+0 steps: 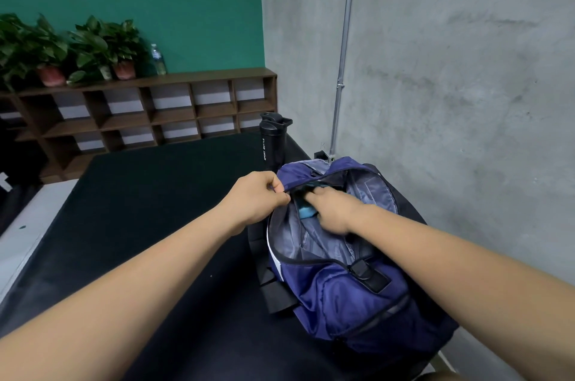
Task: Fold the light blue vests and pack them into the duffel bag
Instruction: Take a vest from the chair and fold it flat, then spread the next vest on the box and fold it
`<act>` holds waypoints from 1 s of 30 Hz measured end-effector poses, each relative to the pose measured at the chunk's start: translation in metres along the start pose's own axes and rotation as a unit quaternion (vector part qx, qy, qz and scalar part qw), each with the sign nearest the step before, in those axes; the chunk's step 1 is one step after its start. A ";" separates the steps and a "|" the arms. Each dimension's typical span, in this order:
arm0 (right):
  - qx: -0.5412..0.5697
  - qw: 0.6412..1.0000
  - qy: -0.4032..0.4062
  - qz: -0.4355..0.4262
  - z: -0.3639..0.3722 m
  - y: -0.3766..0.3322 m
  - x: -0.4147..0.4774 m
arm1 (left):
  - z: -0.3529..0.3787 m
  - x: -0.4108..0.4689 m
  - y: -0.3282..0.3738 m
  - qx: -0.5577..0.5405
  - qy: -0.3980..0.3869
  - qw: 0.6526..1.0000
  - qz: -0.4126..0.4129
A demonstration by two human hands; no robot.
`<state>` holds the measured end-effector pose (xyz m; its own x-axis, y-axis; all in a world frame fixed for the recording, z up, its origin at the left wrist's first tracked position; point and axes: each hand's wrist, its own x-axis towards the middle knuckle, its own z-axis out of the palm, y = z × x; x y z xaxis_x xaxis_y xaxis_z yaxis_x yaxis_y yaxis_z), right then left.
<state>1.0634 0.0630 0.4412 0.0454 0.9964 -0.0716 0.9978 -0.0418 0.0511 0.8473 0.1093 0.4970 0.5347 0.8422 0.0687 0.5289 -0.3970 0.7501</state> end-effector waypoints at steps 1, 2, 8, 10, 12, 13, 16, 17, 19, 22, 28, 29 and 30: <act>0.018 1.000 0.023 0.005 -0.010 -0.002 -0.011 | -0.001 -0.003 -0.001 0.000 0.001 1.000 -0.001; 0.031 0.998 0.056 0.009 -0.019 -0.004 -0.021 | -0.002 -0.007 -0.002 -0.002 0.003 1.000 -0.002; 0.123 0.957 0.263 0.007 -0.062 -0.040 -0.067 | -0.019 -0.050 -0.022 -0.026 0.012 1.000 -0.011; 0.138 0.951 0.277 -0.025 -0.067 -0.068 -0.074 | -0.031 -0.068 -0.035 -0.027 0.021 0.999 -0.019; 0.150 0.947 0.277 -0.061 -0.065 -0.099 -0.076 | -0.045 -0.089 -0.051 -0.037 0.033 0.998 -0.034; 0.154 0.947 0.272 -0.077 -0.063 -0.116 -0.076 | -0.052 -0.101 -0.060 -0.042 0.038 0.997 -0.043; 0.161 0.949 0.251 -0.107 -0.052 -0.163 -0.074 | -0.075 -0.135 -0.090 -0.039 0.059 0.995 -0.068; 0.164 0.949 0.243 -0.113 -0.047 -0.178 -0.073 | -0.082 -0.146 -0.100 -0.037 0.067 0.994 -0.077; 0.178 0.950 0.222 -0.129 -0.036 -0.211 -0.069 | -0.100 -0.170 -0.124 -0.040 0.088 0.990 -0.098; 0.191 0.952 0.183 -0.152 -0.015 -0.259 -0.062 | -0.123 -0.203 -0.161 -0.038 0.116 0.984 -0.130; 0.212 0.954 0.122 -0.173 0.027 -0.334 -0.049 | -0.161 -0.264 -0.228 -0.020 0.178 0.966 -0.186; 0.216 0.954 0.115 -0.173 0.034 -0.343 -0.046 | -0.167 -0.273 -0.238 -0.019 0.187 0.963 -0.194; 0.219 0.954 0.110 -0.173 0.040 -0.352 -0.044 | -0.173 -0.283 -0.247 -0.018 0.196 0.959 -0.202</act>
<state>0.7125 0.0312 0.3866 -0.2541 0.9454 0.2043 0.8778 0.3141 -0.3616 0.4514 0.0325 0.4059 -0.0019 1.0000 0.0056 0.6144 -0.0033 0.7889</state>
